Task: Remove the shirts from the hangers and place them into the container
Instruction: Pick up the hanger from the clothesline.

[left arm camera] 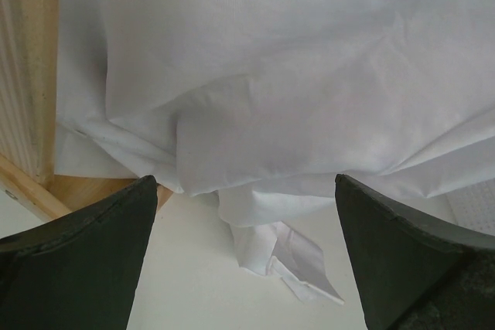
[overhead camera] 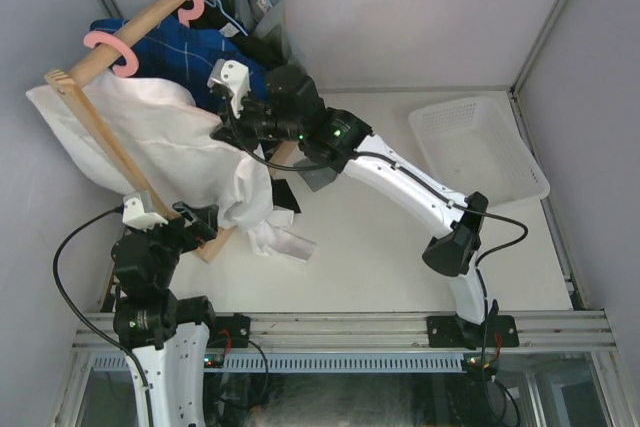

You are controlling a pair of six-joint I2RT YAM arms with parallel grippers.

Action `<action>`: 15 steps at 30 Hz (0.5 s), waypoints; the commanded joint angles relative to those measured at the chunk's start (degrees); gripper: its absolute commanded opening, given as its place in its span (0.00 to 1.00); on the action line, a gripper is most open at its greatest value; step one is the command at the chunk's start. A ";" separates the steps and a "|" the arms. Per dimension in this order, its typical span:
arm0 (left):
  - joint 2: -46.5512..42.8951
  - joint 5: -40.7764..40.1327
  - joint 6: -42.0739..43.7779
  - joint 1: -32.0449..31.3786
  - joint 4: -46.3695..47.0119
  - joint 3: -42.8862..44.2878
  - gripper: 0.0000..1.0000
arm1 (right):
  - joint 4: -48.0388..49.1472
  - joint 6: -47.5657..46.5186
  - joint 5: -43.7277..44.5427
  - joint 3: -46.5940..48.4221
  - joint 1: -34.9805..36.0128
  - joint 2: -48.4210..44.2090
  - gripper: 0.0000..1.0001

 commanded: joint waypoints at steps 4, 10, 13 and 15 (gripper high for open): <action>1.15 0.80 0.77 0.47 2.65 -0.30 1.00 | 21.45 6.25 11.79 -10.38 0.89 -12.45 0.00; 1.54 0.93 0.81 0.44 2.50 -0.15 1.00 | 23.60 9.25 14.25 -15.65 1.06 -16.38 0.00; 1.32 1.13 0.95 0.48 2.45 -0.13 1.00 | 21.64 10.64 10.87 -18.80 -0.24 -19.40 0.00; 0.95 1.25 1.03 0.49 2.45 -0.09 1.00 | 18.60 12.12 6.18 -21.34 -1.36 -21.87 0.00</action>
